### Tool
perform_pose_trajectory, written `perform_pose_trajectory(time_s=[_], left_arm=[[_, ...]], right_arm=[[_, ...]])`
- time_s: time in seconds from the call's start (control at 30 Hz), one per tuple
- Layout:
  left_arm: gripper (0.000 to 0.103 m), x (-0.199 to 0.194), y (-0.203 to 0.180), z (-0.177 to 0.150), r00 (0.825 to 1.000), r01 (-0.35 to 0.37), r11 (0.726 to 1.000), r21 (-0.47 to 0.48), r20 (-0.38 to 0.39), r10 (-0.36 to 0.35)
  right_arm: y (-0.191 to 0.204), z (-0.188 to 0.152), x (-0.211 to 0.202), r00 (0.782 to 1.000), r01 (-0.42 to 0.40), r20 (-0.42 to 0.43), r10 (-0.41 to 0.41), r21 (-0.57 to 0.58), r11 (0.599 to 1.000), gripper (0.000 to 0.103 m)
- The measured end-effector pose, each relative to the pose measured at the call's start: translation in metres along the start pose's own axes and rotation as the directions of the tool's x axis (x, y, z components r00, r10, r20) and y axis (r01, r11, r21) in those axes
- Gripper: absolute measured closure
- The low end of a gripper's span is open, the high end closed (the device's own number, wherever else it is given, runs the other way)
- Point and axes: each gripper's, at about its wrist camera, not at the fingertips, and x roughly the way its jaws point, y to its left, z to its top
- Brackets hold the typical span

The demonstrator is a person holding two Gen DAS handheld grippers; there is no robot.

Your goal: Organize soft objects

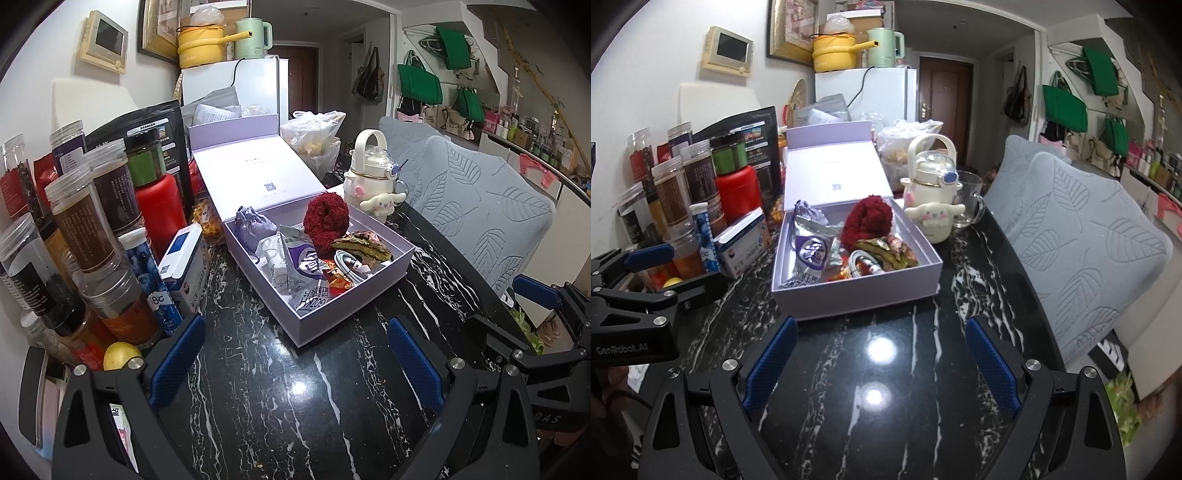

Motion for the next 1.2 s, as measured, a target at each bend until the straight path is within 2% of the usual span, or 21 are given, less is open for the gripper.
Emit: perform_pose_trajectory(time_s=[0.5,1.2], left_arm=[[0.002,0.004,-0.004,-0.003,0.999,0.025,1.0,0.001,-0.026,-0.025],[0.003,0.005,-0.003,0.0,0.999,0.049,0.999,0.001,-0.019,-0.049]], right_arm=[[-0.001,-0.001,0.005,1.0,0.005,-0.015,-0.005,-0.002,1.0,0.01],[-0.007,0.0,0.013,1.0,0.019,-0.025,-0.018,0.017,1.0,0.01]])
